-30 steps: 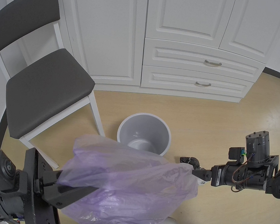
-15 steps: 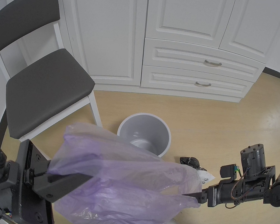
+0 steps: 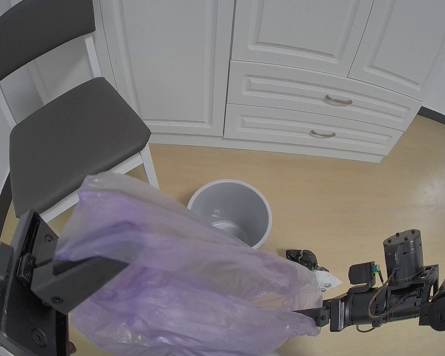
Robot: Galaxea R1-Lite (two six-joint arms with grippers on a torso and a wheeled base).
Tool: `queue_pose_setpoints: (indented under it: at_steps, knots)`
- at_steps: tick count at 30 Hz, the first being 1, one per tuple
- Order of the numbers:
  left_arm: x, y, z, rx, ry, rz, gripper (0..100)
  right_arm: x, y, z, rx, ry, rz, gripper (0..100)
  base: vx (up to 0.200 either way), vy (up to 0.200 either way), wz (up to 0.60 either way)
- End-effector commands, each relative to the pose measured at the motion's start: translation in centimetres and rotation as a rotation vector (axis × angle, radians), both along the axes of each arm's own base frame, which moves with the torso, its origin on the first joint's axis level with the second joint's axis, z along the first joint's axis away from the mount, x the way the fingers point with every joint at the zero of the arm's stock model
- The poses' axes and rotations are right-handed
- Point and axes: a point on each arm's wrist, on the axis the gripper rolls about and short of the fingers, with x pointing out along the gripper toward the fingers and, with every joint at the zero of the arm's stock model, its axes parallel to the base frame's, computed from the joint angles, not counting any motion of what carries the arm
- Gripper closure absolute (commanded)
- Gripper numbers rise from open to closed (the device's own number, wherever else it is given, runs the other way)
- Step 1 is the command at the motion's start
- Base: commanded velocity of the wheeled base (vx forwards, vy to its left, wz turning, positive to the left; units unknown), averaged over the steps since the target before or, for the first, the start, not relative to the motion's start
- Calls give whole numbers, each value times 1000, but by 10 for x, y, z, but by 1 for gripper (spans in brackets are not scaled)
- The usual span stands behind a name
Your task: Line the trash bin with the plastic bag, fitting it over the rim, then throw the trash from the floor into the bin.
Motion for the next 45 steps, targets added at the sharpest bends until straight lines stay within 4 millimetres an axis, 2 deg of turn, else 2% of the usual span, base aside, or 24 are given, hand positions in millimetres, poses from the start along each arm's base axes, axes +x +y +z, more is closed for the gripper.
queue_pose_setpoints:
  at_steps: [1, 13, 24, 30, 45]
  knots:
    - [-4, 1, 2, -19, 13, -27, 100, 1, -1, -5, 2, -3, -10, 0, 0, 0, 0]
    - [-11, 5, -1, -11, 25, -117, 100, 4, 0, -14, 60, -115, -15, 0, 0, 0, 0]
    - [-13, 1, -3, -4, 42, -154, 100, 3, -2, -10, 51, -159, -35, 0, 0, 0, 0]
    - [-14, -2, -7, 14, 55, -167, 100, -5, -5, -9, 22, -208, -17, 0, 0, 0, 0]
    - [-15, -2, -7, 13, 54, -175, 100, 2, -3, -24, -18, -162, -11, 0, 0, 0, 0]
